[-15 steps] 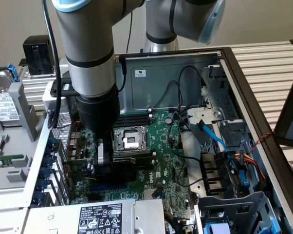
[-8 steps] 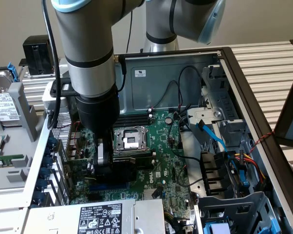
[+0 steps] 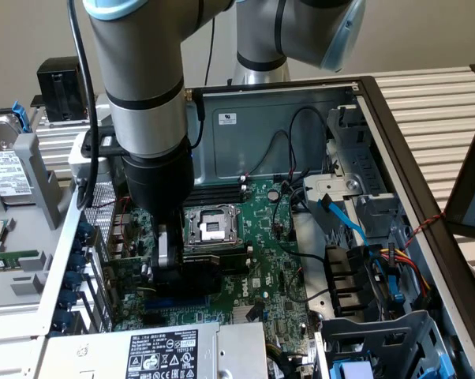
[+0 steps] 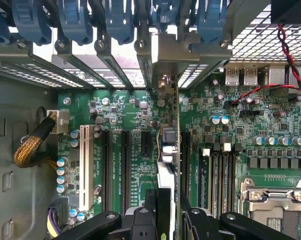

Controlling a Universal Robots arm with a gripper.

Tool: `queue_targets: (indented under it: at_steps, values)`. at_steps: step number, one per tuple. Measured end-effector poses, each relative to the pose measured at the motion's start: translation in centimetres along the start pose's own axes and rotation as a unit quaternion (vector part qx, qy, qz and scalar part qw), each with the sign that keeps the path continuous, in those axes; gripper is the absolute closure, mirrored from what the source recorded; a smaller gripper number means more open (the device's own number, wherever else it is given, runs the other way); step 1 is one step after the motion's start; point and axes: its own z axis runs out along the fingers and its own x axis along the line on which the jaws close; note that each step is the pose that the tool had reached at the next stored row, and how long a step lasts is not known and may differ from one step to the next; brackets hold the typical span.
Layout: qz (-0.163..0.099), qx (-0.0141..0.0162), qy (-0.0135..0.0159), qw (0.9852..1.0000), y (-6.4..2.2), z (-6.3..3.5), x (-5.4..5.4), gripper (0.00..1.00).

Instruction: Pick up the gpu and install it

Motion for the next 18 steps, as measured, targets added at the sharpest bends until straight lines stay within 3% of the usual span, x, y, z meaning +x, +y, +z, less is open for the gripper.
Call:
queue_targets:
  at_steps: [18]
  values:
    - [-0.003, -0.0001, 0.0001, 1.0, -0.04, -0.01, 0.1, 0.73]
